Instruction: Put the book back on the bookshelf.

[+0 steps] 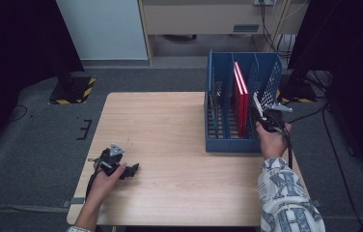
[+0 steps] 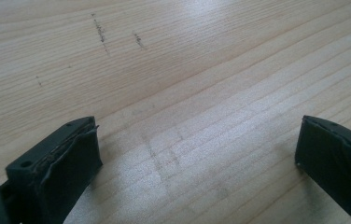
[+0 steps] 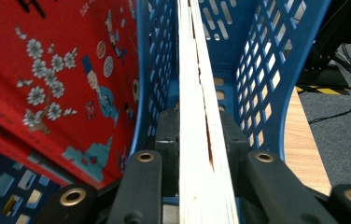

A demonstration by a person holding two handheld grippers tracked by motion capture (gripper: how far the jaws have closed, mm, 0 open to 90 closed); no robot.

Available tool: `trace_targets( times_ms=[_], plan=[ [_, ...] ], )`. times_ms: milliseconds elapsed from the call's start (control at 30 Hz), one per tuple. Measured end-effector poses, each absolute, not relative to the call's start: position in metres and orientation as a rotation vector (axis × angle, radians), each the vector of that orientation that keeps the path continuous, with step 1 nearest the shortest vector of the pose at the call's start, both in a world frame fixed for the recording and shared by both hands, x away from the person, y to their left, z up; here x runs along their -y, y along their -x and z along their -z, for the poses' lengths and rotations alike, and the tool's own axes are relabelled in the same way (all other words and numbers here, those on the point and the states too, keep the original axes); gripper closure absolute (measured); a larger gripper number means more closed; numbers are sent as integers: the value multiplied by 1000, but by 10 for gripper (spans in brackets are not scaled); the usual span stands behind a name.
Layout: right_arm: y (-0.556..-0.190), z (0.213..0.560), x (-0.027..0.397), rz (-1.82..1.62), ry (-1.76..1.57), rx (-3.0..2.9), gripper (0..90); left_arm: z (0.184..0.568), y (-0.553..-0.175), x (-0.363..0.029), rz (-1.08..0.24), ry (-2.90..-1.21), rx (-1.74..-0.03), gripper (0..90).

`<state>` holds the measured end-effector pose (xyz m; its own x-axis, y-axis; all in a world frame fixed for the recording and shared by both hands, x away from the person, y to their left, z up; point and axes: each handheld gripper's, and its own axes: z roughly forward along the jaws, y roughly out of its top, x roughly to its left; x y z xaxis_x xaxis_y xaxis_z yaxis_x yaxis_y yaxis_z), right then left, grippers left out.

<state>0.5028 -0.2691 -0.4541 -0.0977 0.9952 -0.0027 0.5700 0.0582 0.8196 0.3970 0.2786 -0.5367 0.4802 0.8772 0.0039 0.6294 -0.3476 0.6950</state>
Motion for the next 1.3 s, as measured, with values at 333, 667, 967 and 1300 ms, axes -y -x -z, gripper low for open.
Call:
trace_targets(
  times_ms=[333, 667, 967, 1300],
  plan=[
    [-514, 453, 268, -884, -1598, -1720, 743, 537, -397, -278, -505, -2096, -1238, 0],
    [-508, 450, 264, -943, -1579, -1716, 684, 537, -397, -278, -505, -2097, -1237, 0],
    [-501, 442, 263, -997, -1550, -1714, 672, 537, -397, -278, -505, -2098, -1237, 0],
    [-499, 439, 259, -1010, -1538, -1719, 683, 537, -397, -278, -504, -2098, -1236, 0]
  ],
)
